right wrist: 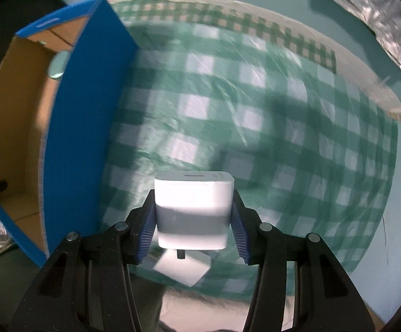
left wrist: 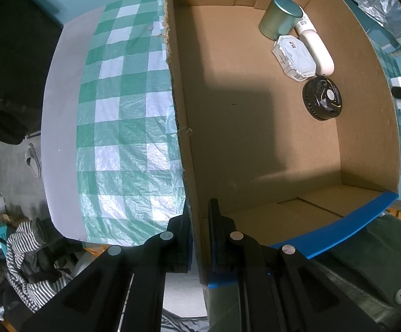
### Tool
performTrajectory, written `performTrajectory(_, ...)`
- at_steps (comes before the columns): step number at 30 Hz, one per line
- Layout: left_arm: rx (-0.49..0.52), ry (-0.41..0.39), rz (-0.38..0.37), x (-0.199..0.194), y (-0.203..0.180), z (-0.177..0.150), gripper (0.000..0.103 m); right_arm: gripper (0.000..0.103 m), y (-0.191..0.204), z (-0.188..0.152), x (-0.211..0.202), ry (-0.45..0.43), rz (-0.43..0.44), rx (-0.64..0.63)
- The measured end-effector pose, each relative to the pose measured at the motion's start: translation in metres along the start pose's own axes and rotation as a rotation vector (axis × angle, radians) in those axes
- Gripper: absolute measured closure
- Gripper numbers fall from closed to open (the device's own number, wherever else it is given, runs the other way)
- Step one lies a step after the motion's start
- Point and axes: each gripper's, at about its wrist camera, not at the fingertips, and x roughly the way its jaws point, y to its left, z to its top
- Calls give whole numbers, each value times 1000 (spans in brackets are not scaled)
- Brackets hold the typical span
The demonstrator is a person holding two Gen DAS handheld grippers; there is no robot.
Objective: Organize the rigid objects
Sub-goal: 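Lift the white charger with the right tool and carry it over the box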
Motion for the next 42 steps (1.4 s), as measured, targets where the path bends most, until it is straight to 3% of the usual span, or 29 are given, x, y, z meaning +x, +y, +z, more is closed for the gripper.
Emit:
performTrajectory(24, -6, -10, -5, 1, 5, -4, 93, 54, 115, 50, -39, -76, 77, -353)
performTrajectory(42, -8, -3, -4, 2, 5, 0, 93, 54, 183, 60, 25, 27, 64, -522)
